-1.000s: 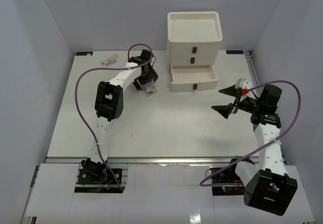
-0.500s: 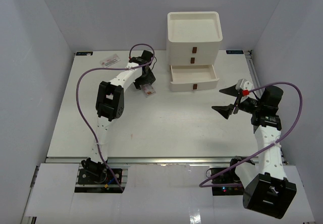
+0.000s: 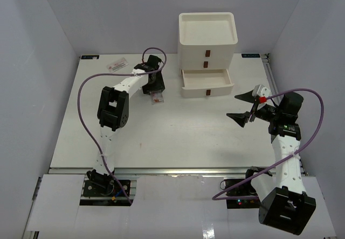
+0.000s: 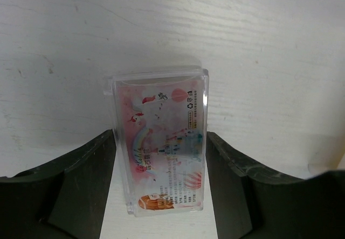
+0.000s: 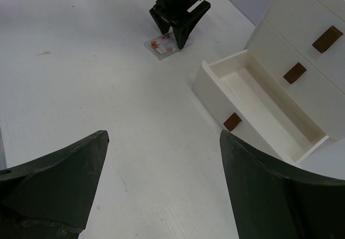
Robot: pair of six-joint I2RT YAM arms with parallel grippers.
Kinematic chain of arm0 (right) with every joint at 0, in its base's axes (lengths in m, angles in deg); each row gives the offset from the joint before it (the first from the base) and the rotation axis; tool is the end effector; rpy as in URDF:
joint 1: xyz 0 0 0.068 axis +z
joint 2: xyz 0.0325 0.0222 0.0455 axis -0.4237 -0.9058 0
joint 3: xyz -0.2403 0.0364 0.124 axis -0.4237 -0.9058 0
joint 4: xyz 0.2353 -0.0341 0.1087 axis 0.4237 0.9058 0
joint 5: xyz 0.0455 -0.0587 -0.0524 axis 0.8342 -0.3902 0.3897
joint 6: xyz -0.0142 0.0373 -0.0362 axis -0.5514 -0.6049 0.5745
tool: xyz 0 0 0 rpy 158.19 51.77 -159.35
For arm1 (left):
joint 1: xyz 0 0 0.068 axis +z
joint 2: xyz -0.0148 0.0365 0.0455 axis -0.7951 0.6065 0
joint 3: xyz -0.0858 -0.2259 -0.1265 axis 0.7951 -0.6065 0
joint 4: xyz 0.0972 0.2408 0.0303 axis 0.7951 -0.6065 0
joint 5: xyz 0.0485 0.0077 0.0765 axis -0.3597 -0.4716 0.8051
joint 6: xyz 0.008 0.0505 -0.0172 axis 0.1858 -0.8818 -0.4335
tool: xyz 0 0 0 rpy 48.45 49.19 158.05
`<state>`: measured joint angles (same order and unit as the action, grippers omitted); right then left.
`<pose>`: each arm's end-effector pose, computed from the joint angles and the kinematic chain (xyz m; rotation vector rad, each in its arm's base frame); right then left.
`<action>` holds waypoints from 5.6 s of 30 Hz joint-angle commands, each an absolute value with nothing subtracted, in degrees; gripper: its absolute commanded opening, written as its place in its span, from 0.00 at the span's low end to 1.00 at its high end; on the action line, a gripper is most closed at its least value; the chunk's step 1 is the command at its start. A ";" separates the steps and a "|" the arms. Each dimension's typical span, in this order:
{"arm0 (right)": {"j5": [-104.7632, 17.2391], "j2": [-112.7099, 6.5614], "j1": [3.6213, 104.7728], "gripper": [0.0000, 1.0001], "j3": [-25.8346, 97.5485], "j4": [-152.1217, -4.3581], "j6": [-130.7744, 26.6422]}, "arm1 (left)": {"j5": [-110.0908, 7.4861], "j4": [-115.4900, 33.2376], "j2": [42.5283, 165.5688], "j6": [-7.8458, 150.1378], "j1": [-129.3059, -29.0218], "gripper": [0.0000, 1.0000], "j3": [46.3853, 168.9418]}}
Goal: Organize the makeup
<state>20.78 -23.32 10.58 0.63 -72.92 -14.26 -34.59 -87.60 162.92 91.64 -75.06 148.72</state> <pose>0.1907 -0.0144 0.3075 -1.0101 1.3569 0.5734 0.4642 -0.1857 0.1711 -0.2703 2.6794 -0.0915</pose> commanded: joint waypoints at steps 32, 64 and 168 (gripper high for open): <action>20.23 -22.53 7.58 0.90 -0.14 -74.35 -13.87 | -60.11 -46.13 154.21 25.13 -93.70 0.04 146.46; 21.15 -23.06 6.83 0.90 -0.31 -74.26 -13.96 | -57.41 -44.68 140.26 47.03 -85.54 0.88 133.96; 25.97 -34.24 4.77 0.90 5.92 -61.69 -6.48 | -71.65 -40.59 177.40 26.26 -42.91 0.98 159.71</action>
